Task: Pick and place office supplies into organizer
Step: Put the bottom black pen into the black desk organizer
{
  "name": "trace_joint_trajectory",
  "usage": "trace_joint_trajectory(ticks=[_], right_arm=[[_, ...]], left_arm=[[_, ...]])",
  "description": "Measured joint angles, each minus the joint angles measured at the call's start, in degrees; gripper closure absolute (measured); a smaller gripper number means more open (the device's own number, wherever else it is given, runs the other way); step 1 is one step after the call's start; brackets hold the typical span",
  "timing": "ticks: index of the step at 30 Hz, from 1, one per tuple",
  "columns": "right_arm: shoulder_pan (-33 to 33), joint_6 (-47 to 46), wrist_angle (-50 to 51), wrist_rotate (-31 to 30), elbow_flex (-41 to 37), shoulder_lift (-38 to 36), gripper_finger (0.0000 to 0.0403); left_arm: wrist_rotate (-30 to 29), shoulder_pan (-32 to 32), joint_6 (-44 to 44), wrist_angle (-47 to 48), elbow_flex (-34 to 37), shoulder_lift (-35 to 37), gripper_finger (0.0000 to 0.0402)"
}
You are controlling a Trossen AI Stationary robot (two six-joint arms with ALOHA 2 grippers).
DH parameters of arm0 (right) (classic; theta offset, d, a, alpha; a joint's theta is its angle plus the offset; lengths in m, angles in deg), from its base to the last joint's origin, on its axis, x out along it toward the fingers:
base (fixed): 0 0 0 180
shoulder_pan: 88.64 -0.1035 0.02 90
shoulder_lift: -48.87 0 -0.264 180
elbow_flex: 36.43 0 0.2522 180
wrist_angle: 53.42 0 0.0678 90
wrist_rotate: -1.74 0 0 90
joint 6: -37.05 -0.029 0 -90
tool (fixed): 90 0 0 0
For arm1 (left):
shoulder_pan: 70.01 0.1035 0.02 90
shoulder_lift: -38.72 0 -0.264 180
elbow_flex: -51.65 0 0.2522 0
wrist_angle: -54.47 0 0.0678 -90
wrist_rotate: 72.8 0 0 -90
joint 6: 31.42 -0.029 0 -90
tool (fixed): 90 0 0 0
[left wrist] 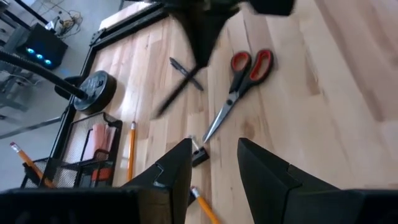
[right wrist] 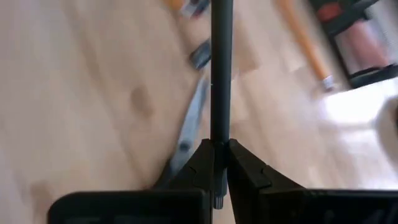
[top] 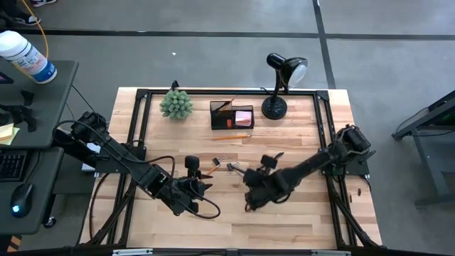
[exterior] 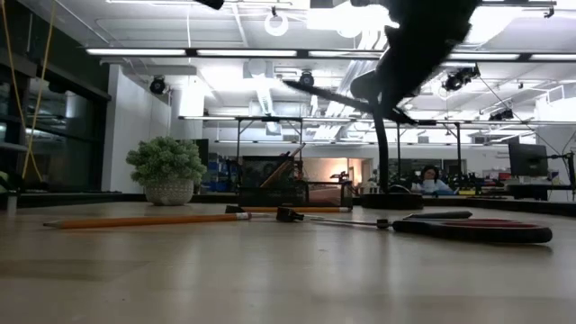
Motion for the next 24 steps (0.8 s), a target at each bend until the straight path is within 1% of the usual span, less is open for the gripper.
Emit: trace_joint_trajectory(ticks=[4, 9, 12, 13, 17, 20, 24], right_arm=[[2.0, 0.2, -2.9, -4.8, 0.0, -3.6, 0.0388], [4.6, 0.6, -4.7, -10.6, 0.0, -8.2, 0.0388], [5.9, 4.3, -8.4, -12.5, 0.0, -10.5, 0.0388], [6.2, 5.7, -9.8, -12.8, 0.0, -11.2, 0.0388], [6.6, 10.0, -15.4, -13.9, 0.0, -13.6, 0.0390], [6.2, 13.9, -18.9, -14.7, 0.0, -14.9, 0.0390], [5.8, 15.4, -21.0, -16.9, 0.0, -16.2, 0.0390]], left_arm=[[-1.7, 0.1, -0.8, -5.1, 0.0, 0.0, 0.0285], [-6.1, 0.2, -6.1, -14.6, 0.0, 0.1, 0.0285], [-7.7, 0.2, -9.3, -19.7, 0.0, 0.1, 0.0285], [-7.3, 0.6, -11.0, -21.7, 0.0, 0.1, 0.0285], [-1.6, 2.7, -15.6, -28.4, 0.0, 2.0, 0.0285], [-1.3, 4.7, -18.3, -30.8, 0.0, 4.3, 0.0285], [-1.3, 7.1, -21.9, -33.8, 0.0, 8.7, 0.0285]])
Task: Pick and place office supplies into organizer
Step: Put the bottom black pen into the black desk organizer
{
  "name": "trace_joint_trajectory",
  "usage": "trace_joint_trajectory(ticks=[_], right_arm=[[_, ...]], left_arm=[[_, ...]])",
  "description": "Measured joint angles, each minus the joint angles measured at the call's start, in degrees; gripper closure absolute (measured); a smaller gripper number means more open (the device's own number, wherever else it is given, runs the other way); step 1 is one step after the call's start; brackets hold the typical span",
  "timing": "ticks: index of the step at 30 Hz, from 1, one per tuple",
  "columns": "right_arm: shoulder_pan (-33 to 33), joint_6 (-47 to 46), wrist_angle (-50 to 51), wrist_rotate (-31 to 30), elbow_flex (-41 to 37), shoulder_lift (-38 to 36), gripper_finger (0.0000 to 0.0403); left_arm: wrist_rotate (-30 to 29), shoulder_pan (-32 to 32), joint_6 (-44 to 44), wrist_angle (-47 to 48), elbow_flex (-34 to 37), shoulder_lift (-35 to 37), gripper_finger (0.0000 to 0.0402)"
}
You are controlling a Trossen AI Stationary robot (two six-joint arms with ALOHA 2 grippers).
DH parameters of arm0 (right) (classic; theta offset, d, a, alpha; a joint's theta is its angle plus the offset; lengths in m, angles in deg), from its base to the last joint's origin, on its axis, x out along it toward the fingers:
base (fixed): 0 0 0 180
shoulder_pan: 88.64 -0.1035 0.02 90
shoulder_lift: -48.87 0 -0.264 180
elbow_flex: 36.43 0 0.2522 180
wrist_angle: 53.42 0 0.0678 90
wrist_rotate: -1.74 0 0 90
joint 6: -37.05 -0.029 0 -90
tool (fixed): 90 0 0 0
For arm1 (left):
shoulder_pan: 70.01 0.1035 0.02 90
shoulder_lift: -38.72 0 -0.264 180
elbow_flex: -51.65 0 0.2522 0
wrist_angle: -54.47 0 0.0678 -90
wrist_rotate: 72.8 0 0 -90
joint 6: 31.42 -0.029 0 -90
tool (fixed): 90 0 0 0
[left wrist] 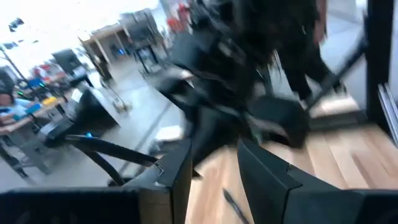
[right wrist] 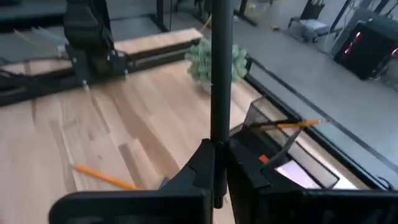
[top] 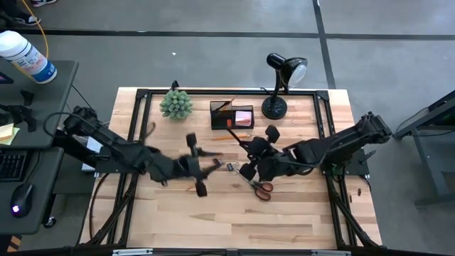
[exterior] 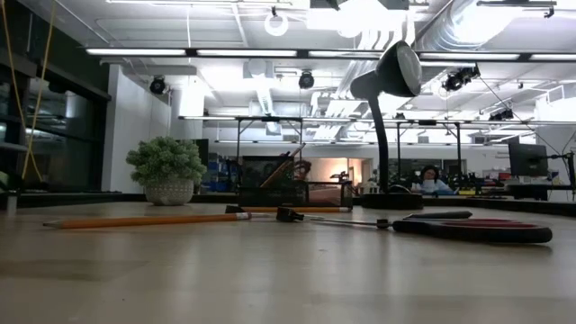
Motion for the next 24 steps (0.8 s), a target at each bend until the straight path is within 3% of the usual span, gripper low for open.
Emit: trace_joint_trajectory(ticks=[5, 13, 19, 24], right_arm=[[-0.2, 7.0, -7.0, -2.8, 0.0, -1.0, 0.0390], [-0.1, 25.3, -27.0, -4.4, 0.0, -1.2, 0.0402], [-0.1, 33.1, -32.9, -5.5, 0.0, -1.8, 0.0402], [-0.1, 33.9, -33.3, -5.1, 0.0, -1.7, 0.0402]], left_arm=[[2.3, 3.5, -1.3, -3.5, 0.0, 3.9, 0.0285], [13.1, 9.1, -1.1, -10.6, 0.0, 5.0, 0.0285], [13.3, 9.7, -0.8, -12.1, 0.0, 4.9, 0.0285], [13.3, 9.7, -1.2, -15.4, 0.0, 4.9, 0.0285]])
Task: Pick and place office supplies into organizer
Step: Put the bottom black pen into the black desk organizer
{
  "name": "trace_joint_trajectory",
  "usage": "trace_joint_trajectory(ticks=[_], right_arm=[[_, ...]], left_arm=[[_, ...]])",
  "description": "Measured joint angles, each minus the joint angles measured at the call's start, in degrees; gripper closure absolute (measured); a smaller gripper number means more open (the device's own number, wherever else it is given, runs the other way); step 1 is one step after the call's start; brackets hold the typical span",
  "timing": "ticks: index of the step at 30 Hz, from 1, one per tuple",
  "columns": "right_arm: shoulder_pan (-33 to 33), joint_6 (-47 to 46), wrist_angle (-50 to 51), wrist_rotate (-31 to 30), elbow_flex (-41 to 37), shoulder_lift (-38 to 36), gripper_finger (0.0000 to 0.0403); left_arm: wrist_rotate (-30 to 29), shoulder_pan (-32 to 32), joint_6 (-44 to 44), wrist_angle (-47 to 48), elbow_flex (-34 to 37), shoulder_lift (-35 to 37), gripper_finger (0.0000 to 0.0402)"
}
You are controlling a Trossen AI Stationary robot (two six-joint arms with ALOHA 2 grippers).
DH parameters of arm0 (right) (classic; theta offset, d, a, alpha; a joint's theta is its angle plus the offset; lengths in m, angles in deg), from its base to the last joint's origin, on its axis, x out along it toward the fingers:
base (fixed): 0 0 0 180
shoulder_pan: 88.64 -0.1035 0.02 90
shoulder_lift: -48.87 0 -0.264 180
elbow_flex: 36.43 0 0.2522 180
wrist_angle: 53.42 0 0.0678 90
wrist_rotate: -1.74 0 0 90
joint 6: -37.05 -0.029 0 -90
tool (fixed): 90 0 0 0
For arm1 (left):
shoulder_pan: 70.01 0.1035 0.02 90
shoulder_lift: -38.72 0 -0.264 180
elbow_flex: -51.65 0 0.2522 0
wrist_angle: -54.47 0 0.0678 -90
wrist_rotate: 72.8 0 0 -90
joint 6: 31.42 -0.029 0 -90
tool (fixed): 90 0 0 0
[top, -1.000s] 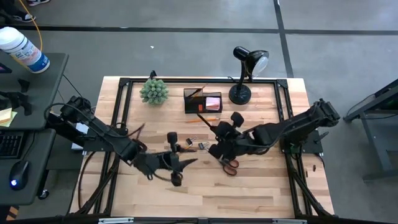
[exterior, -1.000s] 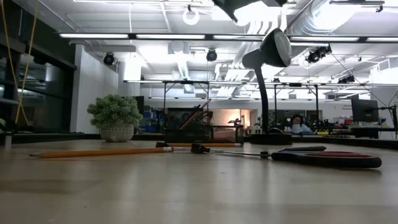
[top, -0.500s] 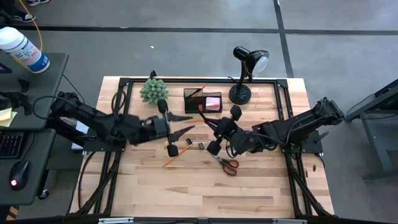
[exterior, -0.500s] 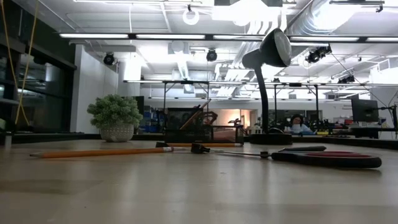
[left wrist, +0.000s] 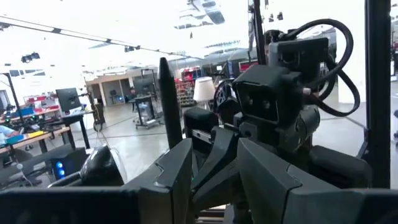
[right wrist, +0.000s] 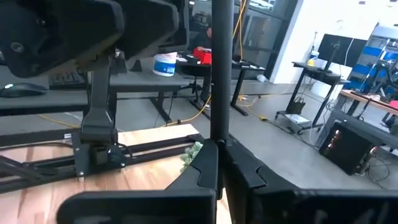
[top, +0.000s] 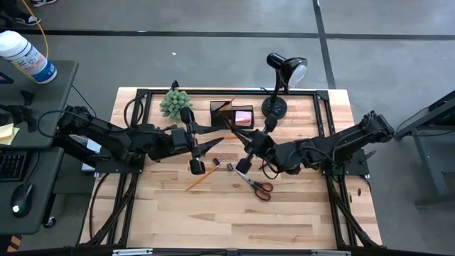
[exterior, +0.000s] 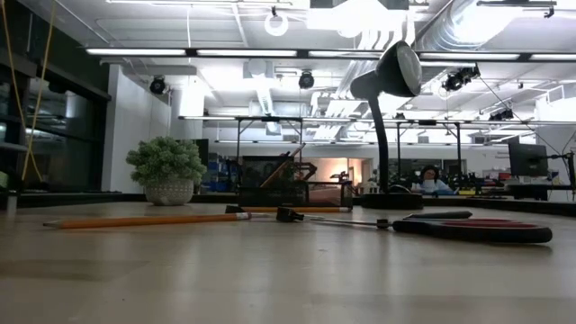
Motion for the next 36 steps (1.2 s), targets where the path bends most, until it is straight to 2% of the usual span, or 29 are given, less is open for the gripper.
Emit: trace_joint_trajectory(ticks=[12, 17, 28, 36], right_arm=[[0.0, 3.6, -3.9, 3.1, 0.0, 0.0, 0.0402], [0.0, 3.6, -3.9, 7.2, 0.0, 0.0, 0.0402], [0.4, 3.6, -3.9, 9.5, 0.0, 0.0, 0.0402], [0.9, 3.6, -3.9, 10.7, 0.0, 0.0, 0.0402]], left_arm=[[-1.0, 0.4, 0.4, -1.7, 0.0, 0.0, 0.0285], [2.1, 2.1, 2.0, -2.4, 0.0, -0.1, 0.0285], [6.4, 2.9, 3.7, -2.5, 0.0, -0.2, 0.0285], [6.7, 2.9, 3.6, -4.1, 0.0, -0.2, 0.0285]])
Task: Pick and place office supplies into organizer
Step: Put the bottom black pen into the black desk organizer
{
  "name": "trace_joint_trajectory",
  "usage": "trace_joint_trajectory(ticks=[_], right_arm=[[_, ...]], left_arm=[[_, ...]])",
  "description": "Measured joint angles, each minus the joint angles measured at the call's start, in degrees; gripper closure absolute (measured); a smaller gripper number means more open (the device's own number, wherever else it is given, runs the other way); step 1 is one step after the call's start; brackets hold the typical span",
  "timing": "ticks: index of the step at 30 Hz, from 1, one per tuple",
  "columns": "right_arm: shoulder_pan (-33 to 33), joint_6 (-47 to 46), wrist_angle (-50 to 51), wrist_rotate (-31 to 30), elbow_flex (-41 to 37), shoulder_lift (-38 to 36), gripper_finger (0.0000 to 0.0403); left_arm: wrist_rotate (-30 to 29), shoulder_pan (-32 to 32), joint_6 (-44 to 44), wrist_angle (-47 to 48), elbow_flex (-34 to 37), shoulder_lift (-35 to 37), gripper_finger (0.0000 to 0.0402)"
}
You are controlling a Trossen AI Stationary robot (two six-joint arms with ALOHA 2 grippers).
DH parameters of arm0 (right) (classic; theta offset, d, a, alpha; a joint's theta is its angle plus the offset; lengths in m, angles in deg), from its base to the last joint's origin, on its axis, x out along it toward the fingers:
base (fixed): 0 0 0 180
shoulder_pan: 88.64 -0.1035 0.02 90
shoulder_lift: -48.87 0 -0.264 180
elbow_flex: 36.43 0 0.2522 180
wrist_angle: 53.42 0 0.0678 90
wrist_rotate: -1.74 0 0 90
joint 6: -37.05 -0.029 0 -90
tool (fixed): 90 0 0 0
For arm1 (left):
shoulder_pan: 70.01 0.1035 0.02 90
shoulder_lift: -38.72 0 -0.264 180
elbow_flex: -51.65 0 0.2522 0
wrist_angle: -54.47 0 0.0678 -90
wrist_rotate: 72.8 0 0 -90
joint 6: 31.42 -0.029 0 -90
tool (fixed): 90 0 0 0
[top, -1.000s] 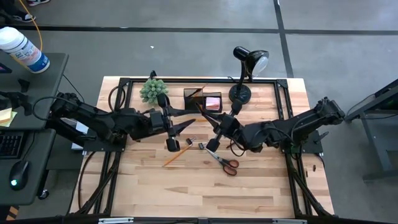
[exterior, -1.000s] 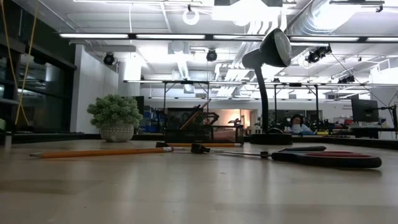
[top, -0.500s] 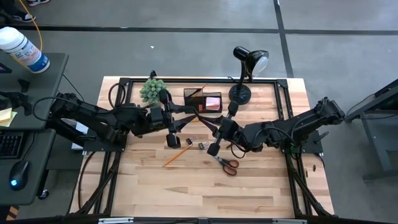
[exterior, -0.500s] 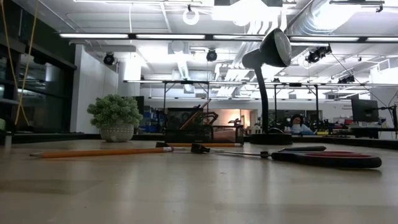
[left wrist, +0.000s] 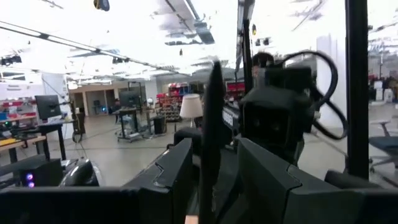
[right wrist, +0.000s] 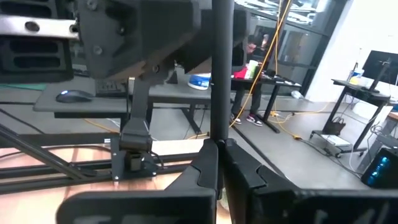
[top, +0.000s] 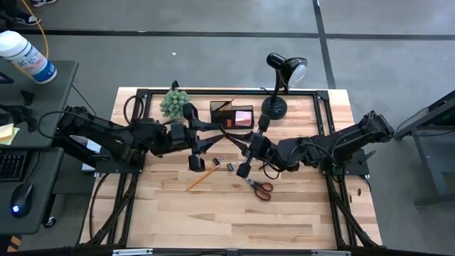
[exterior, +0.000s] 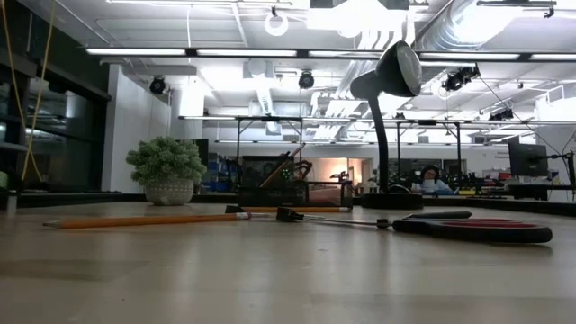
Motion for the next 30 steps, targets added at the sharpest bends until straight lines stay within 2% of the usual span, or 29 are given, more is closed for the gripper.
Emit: trace_joint_trajectory(ticks=[14, 18, 25, 30], right_arm=[[0.2, -0.4, 0.0, 1.8, 0.0, 0.0, 0.0402], [0.2, -0.4, 0.1, 2.2, 0.0, 0.0, 0.0402], [0.2, -0.7, 0.5, 1.8, 0.0, 0.0, 0.0403], [0.2, -1.9, 0.8, 2.1, 0.0, 0.0, 0.0403]], left_arm=[[0.8, 0.0, -0.4, -1.2, 0.0, -0.5, 0.0289], [0.8, 0.0, -0.2, -1.4, 0.0, -0.9, 0.0316], [0.6, 0.0, -0.2, -1.2, 0.0, -1.5, 0.0389], [0.4, 0.0, -1.1, -1.1, 0.0, -1.6, 0.0377]])
